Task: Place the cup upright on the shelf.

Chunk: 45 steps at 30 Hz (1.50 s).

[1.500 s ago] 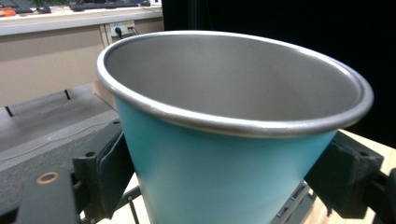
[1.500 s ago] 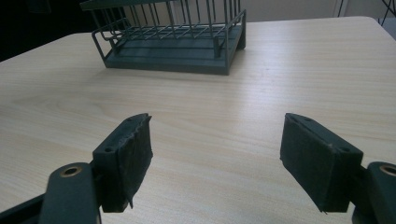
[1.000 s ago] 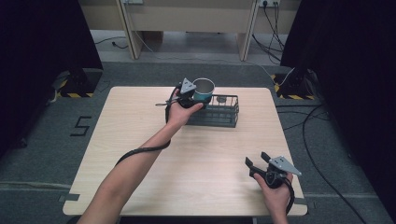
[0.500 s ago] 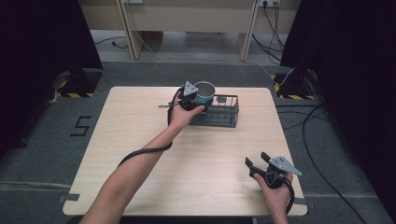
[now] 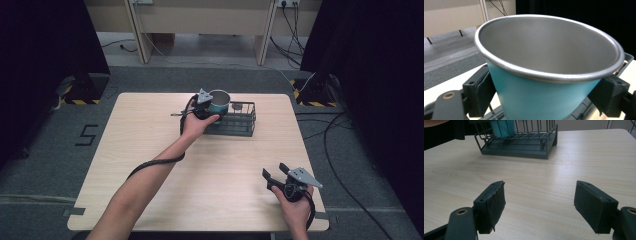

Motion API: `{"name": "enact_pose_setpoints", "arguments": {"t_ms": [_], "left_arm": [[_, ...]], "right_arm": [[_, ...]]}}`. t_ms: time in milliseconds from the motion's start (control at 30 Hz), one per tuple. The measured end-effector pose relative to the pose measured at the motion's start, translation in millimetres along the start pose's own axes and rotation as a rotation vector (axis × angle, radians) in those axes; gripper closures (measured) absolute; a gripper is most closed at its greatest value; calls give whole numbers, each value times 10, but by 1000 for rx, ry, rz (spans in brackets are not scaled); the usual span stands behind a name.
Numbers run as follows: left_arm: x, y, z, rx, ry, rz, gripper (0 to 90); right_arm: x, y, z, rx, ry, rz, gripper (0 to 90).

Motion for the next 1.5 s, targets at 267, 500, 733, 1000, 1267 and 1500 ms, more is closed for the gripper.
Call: {"name": "enact_pose_setpoints", "arguments": {"t_ms": [267,500,733,1000,1267,1500], "left_arm": [[-18,-2,29,-18,-1,-6,156],[-23,7,32,-19,-15,1,144],[-17,36,19,-12,-28,-9,143],[-16,114,-6,-2,-49,-12,143],[-2,192,-13,8,-58,-9,142],[-2,284,-43,16,-76,-1,143]], "right_arm": [[-2,1,1,-1,0,-1,257],[-3,-3,1,-4,4,-2,256],[-3,-4,2,-5,4,-4,255],[-10,-8,3,-7,3,-4,255],[-9,-10,3,-9,3,-5,255],[-8,-12,3,-12,4,-4,255]]}}
Point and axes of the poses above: each handheld gripper's, and its own axes: y roughly backward along the jaws, z roughly out of its underside, x roughly to its right, the point moved 6 cm from there along -y, roughly forward along the jaws, and after that the axes turned 4 degrees about -z, right-handed, at the moved point
